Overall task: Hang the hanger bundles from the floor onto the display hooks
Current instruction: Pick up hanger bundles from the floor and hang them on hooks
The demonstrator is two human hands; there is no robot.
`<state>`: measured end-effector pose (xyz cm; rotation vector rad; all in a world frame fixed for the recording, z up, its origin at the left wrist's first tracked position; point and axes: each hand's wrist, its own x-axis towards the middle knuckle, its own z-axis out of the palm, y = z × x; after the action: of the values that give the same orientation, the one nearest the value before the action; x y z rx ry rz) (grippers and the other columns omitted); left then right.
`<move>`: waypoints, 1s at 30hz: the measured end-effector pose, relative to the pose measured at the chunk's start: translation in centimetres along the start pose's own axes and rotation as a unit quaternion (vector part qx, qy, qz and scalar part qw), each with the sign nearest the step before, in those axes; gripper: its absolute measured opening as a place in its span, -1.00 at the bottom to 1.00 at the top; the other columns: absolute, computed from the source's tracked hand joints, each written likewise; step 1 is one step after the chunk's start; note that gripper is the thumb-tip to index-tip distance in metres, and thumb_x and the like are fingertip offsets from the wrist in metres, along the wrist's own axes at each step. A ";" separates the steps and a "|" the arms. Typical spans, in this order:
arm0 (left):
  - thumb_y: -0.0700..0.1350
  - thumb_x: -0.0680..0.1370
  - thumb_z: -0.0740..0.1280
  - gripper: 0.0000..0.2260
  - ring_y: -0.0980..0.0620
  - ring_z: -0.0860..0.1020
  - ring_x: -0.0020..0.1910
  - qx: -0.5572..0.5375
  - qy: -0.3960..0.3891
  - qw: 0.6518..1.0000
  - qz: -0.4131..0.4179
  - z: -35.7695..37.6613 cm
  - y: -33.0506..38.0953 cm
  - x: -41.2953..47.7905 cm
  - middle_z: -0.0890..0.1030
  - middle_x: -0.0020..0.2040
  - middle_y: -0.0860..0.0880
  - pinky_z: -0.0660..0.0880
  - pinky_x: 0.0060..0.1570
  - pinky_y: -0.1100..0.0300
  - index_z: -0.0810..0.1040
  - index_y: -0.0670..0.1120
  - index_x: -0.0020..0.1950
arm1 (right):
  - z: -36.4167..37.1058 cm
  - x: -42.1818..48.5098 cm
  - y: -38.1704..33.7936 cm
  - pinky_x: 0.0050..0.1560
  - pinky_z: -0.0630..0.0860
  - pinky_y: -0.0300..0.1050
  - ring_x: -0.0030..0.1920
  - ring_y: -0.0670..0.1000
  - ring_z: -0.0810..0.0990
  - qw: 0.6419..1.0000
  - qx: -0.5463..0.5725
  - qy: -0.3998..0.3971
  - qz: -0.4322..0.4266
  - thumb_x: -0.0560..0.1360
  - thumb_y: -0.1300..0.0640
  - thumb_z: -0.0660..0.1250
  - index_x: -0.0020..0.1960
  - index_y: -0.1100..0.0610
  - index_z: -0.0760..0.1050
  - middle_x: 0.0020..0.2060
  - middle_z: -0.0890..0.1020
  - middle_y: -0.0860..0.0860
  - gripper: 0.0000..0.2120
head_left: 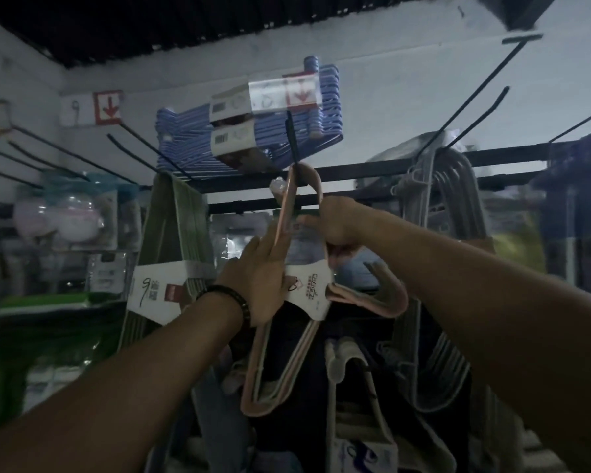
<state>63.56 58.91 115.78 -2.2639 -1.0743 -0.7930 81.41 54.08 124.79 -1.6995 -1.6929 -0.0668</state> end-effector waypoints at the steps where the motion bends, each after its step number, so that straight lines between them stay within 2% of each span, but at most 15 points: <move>1: 0.04 0.72 0.21 -0.23 -0.24 0.10 0.67 0.002 -0.003 1.000 -0.006 -0.1 0.2 -0.4 -0.14 0.74 -0.13 0.37 0.47 -0.26 -0.29 0.07 0.72 | -0.1 -0.5 0.1 -0.39 0.66 -0.05 -0.41 0.13 0.72 1.000 -0.017 -0.002 -0.018 0.69 -0.27 0.16 0.02 0.34 0.56 -0.32 0.73 0.23 -0.36; 3: 0.02 0.72 0.19 -0.24 -0.27 -0.04 0.70 0.007 0.001 1.000 -0.020 -0.8 0.6 -1.6 -0.22 0.73 -0.19 0.23 0.55 -0.33 -0.33 0.12 0.70 | -0.5 -1.6 0.2 -0.22 0.72 0.07 -0.32 0.14 0.73 0.998 -0.042 0.020 -0.044 0.68 -0.31 0.13 -0.01 0.29 0.57 -0.24 0.71 0.21 -0.36; 4: 0.03 0.72 0.18 -0.25 -0.27 -0.06 0.70 0.019 0.014 0.999 -0.023 -1.4 0.8 -2.4 -0.21 0.73 -0.19 0.18 0.57 -0.35 -0.31 0.12 0.71 | -0.7 -2.4 0.1 -0.27 0.71 0.03 -0.33 0.12 0.73 0.997 -0.038 0.037 -0.053 0.68 -0.30 0.16 -0.03 0.25 0.55 -0.25 0.70 0.19 -0.40; 5: 0.05 0.72 0.16 -0.29 -0.27 -0.05 0.70 0.036 0.031 0.999 -0.022 -2.1 1.1 -3.3 -0.17 0.73 -0.19 0.17 0.57 -0.35 -0.24 0.10 0.72 | -1.0 -3.4 -0.1 -0.33 0.67 -0.03 -0.34 0.10 0.72 0.995 -0.044 0.058 -0.064 0.68 -0.26 0.20 -0.07 0.22 0.53 -0.25 0.69 0.17 -0.47; 7: 0.09 0.72 0.16 -0.43 -0.25 0.11 0.66 0.058 0.067 0.996 -0.010 -4.1 1.5 -5.4 0.05 0.71 -0.16 0.26 0.55 -0.26 0.10 0.04 0.70 | -1.7 -5.7 -0.8 -0.28 0.57 -0.09 -0.27 0.06 0.66 0.983 -0.110 0.108 -0.104 0.66 -0.19 0.23 -0.07 0.18 0.55 -0.18 0.67 0.11 -0.56; 9: 0.10 0.69 0.20 -0.60 -0.16 0.34 0.51 0.048 0.100 0.994 -0.005 -6.4 1.6 -8.4 0.36 0.56 -0.09 0.42 0.42 -0.14 0.44 0.05 0.51 | -1.8 -8.7 -2.1 -0.23 0.48 -0.09 -0.23 0.04 0.58 0.966 -0.152 0.151 -0.147 0.65 -0.16 0.19 -0.02 0.14 0.61 -0.17 0.61 0.07 -0.59; 11: 0.09 0.66 0.27 -0.77 -0.09 0.49 0.28 0.017 0.123 0.992 -0.006 -8.6 1.6 -12.4 0.56 0.30 -0.01 0.52 0.21 -0.09 0.59 0.09 0.28 | -0.9 -12.3 -3.7 -0.31 0.39 -0.15 -0.27 -0.01 0.54 0.959 -0.125 0.178 -0.184 0.64 -0.14 0.20 -0.10 0.05 0.59 -0.22 0.60 0.04 -0.66; 13: 0.09 0.66 0.29 -0.85 -0.06 0.54 0.06 -0.018 0.124 0.992 -0.022 -10.5 1.0 -17.5 0.61 0.07 0.03 0.56 0.05 -0.06 0.62 0.11 0.13 | 1.2 -16.6 -5.9 -0.40 0.35 -0.26 -0.33 -0.10 0.55 0.952 -0.070 0.195 -0.224 0.63 -0.11 0.25 -0.20 -0.01 0.56 -0.28 0.61 -0.05 -0.70; 16: 0.14 0.67 0.24 -0.82 0.00 0.55 -0.07 -0.045 0.084 0.993 -0.074 -12.4 -0.7 -27.5 0.58 -0.03 0.09 0.57 -0.10 -0.03 0.60 0.13 0.07 | 7.0 -23.9 -9.9 -0.44 0.48 -0.25 -0.38 -0.12 0.59 0.947 0.016 0.170 -0.272 0.65 -0.11 0.28 -0.18 -0.05 0.56 -0.38 0.58 -0.13 -0.73; 18: 0.18 0.66 0.22 -0.81 0.05 0.57 -0.12 -0.053 0.041 0.991 -0.113 -12.7 -2.0 -35.4 0.61 -0.05 0.13 0.58 -0.16 0.00 0.58 0.16 0.05 | 12.6 -28.8 -12.7 -0.44 0.49 -0.10 -0.42 -0.11 0.51 0.943 0.045 0.123 -0.305 0.65 -0.12 0.27 -0.22 -0.07 0.49 -0.42 0.50 -0.14 -0.71; 21: 0.22 0.63 0.24 -0.88 0.16 0.58 -0.22 -0.088 -0.060 0.970 -0.219 -11.8 -4.3 -47.9 0.61 -0.13 0.19 0.53 -0.27 0.13 0.54 0.26 -0.01 | 22.5 -36.3 -16.4 -0.41 0.55 0.03 -0.40 -0.08 0.53 0.946 0.058 -0.037 -0.318 0.69 -0.18 0.22 -0.13 -0.12 0.49 -0.37 0.56 -0.10 -0.73; 23: 0.19 0.63 0.27 -0.90 0.14 0.57 -0.28 -0.111 -0.172 0.928 -0.312 -10.8 -5.7 -56.6 0.58 -0.18 0.16 0.48 -0.33 0.18 0.49 0.27 -0.07 | 29.3 -41.3 -18.7 -0.37 0.58 0.01 -0.38 -0.10 0.54 0.935 0.069 -0.143 -0.317 0.70 -0.19 0.20 -0.09 -0.14 0.48 -0.33 0.58 -0.12 -0.75; 25: 0.16 0.60 0.30 -0.87 0.09 0.62 -0.20 -0.106 -0.245 0.882 -0.387 -9.6 -6.6 -65.7 0.60 -0.18 0.11 0.52 -0.24 0.12 0.49 0.18 -0.10 | 36.1 -46.4 -20.6 -0.36 0.59 -0.05 -0.37 -0.12 0.55 0.918 0.072 -0.235 -0.312 0.70 -0.19 0.19 -0.10 -0.14 0.45 -0.32 0.57 -0.14 -0.76; 28: 0.30 0.60 0.20 -0.74 -0.08 0.67 0.07 -0.101 -0.327 0.804 -0.487 -8.4 -6.3 -78.2 0.68 0.03 0.04 0.58 0.01 0.05 0.48 0.15 0.08 | 45.3 -54.2 -22.8 -0.36 0.53 -0.12 -0.35 -0.13 0.53 0.885 0.084 -0.341 -0.307 0.68 -0.18 0.23 -0.09 -0.09 0.47 -0.33 0.54 -0.13 -0.76; 30: 0.25 0.65 0.19 -0.73 -0.13 0.64 0.18 -0.108 -0.372 0.743 -0.546 -8.0 -5.4 -85.6 0.68 0.18 0.00 0.58 0.18 0.00 0.54 0.18 0.21 | 50.2 -59.1 -23.9 -0.31 0.52 -0.05 -0.33 -0.09 0.51 0.854 0.092 -0.411 -0.304 0.67 -0.14 0.23 -0.13 -0.03 0.46 -0.35 0.51 -0.08 -0.73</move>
<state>12.67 12.99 63.56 -1.9615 -2.9529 -0.3220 30.06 26.58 68.25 -1.0128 -2.7144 0.5919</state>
